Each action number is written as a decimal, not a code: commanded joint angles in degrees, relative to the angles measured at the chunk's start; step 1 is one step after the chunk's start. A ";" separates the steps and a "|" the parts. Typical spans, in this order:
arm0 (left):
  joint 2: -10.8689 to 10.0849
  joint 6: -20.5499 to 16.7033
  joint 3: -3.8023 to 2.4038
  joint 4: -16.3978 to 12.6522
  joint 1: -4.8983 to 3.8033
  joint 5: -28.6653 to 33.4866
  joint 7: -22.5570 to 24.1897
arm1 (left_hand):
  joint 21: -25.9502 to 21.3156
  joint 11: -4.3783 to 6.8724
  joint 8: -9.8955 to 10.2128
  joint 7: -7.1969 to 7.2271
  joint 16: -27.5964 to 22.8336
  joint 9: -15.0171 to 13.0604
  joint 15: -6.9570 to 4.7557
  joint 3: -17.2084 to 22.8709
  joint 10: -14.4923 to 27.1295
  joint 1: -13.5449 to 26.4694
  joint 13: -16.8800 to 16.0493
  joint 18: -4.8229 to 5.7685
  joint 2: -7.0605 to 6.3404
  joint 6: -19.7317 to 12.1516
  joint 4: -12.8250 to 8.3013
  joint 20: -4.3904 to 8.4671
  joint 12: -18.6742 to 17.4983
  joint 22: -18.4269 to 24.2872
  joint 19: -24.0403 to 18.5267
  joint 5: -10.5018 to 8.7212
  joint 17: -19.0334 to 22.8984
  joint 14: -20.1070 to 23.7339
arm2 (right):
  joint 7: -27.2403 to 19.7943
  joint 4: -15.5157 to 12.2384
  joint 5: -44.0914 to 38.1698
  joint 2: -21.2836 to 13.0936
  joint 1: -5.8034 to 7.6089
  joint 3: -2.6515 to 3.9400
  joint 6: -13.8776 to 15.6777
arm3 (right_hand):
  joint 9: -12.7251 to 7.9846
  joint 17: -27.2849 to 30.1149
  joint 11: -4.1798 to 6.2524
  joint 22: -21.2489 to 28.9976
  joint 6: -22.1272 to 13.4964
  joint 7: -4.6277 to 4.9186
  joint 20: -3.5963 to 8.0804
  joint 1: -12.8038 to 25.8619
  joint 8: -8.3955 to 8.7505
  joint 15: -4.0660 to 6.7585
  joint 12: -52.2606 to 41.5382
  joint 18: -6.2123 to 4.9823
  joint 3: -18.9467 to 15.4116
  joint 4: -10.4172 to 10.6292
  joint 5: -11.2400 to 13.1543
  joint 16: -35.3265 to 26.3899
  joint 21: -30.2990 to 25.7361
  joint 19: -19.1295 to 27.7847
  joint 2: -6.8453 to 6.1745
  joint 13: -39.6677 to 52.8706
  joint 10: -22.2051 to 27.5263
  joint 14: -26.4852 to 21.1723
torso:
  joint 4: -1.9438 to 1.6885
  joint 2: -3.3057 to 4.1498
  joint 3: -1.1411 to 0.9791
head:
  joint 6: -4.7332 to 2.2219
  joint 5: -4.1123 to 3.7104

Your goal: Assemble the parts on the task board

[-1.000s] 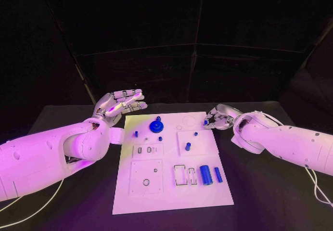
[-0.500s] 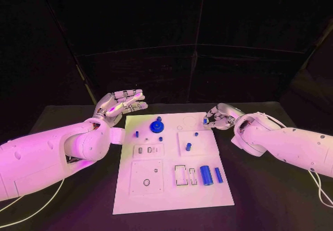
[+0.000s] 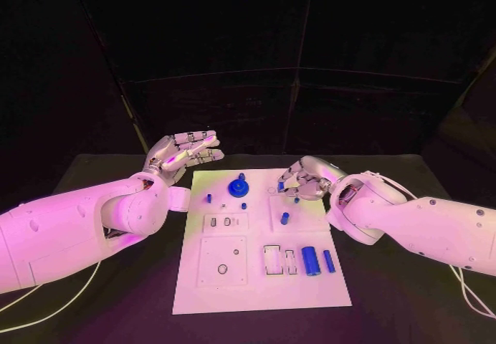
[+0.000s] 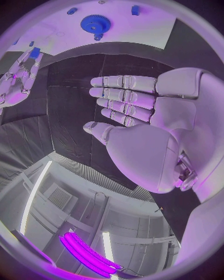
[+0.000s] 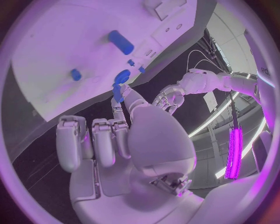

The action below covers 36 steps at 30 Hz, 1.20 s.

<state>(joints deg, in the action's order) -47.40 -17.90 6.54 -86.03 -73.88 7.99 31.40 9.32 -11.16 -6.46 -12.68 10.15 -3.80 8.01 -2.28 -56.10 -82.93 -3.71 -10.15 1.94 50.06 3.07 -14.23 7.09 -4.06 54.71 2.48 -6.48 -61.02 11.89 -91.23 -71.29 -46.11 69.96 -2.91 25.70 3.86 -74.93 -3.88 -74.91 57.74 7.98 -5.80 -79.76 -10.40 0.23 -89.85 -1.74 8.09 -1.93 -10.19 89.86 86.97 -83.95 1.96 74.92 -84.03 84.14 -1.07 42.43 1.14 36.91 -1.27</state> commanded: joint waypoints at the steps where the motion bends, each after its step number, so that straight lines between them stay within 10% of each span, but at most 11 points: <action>1: 0.13 0.63 -0.05 0.10 -0.08 -0.06 0.28 | -0.28 0.03 0.34 -1.95 -0.20 -0.02 0.03 0.02 -0.11 0.03 0.01 -0.22 0.39 -0.23 -0.27 0.06 -0.26 0.09 0.38 0.18 0.04 -0.54 | 3.78 -0.66 -3.47 1.75 0.13 0.04 -0.56 | 0.09 -15.07 0.52 -8.69 0.59 0.03 0.33 0.58 -0.08 0.42 -0.15 0.31 0.51 0.05 -0.06 0.14 0.29 -3.15 0.30 15.08 -5.97 5.86 | -0.40 -0.31 0.06 | 0.45 0.88; 14: 0.49 0.72 -0.06 0.89 -0.09 -0.06 0.34 | -0.35 0.03 0.38 -1.94 -0.28 -0.03 0.03 -0.03 -0.13 0.03 0.01 -0.22 0.47 -0.20 -0.37 0.06 -0.30 0.11 0.43 0.18 0.04 -0.57 | 7.48 1.05 -9.16 10.45 0.02 -0.12 -4.89 | 0.15 -15.07 0.68 -8.71 1.14 -0.17 0.44 0.84 -0.04 0.55 -0.15 0.31 0.82 0.11 -0.38 0.14 0.29 -3.16 0.38 15.08 -5.97 5.86 | -0.72 -0.57 0.23 | 1.63 3.30; 24: 1.05 0.86 -0.06 1.10 -0.12 -0.06 0.31 | -0.36 0.03 0.39 -1.95 -0.29 -0.03 0.03 -0.05 -0.14 0.04 0.01 -0.22 0.48 -0.19 -0.38 0.06 -0.31 0.11 0.44 0.18 0.04 -0.58 | 10.24 2.25 -12.50 13.64 -0.32 -2.41 -7.64 | 0.15 -15.07 0.79 -8.63 1.44 -0.27 0.54 1.45 0.13 0.66 -0.15 0.29 0.88 0.37 0.09 0.14 0.25 -3.12 0.26 15.08 -5.97 5.86 | -0.65 -0.51 0.11 | 2.28 4.44; 36: 1.47 0.91 -0.06 1.16 -0.12 -0.06 0.31 | -0.38 0.03 0.40 -1.95 -0.30 -0.03 0.03 -0.08 -0.15 0.07 0.01 -0.22 0.49 -0.18 -0.38 0.06 -0.32 0.11 0.45 0.18 0.04 -0.59 | 10.52 3.90 -13.69 15.39 -1.57 -2.88 -8.58 | 0.07 -15.07 0.81 -8.67 1.32 -0.23 0.65 1.83 0.59 0.72 -0.15 0.31 1.05 0.37 -0.57 0.14 0.26 -3.14 -0.14 15.08 -5.97 5.86 | -0.60 -0.52 0.07 | 2.77 4.90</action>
<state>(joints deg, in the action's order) -45.99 -17.76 6.54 -84.86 -73.91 7.99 31.40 9.32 -11.16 -6.46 -12.68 10.15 -3.80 8.22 -2.28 -56.10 -82.94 -3.71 -10.15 1.94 50.06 3.07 -14.23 7.09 -4.02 54.71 2.48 -6.48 -61.23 21.88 -87.37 -83.47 -30.80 68.32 -5.82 18.14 3.94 -74.91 -3.47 -74.91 58.74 7.94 -5.40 -78.38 -10.15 0.42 -89.85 -1.75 8.70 -1.60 -10.66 89.86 86.97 -83.96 1.97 74.92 -84.03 83.94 -1.66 41.90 1.22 39.63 3.59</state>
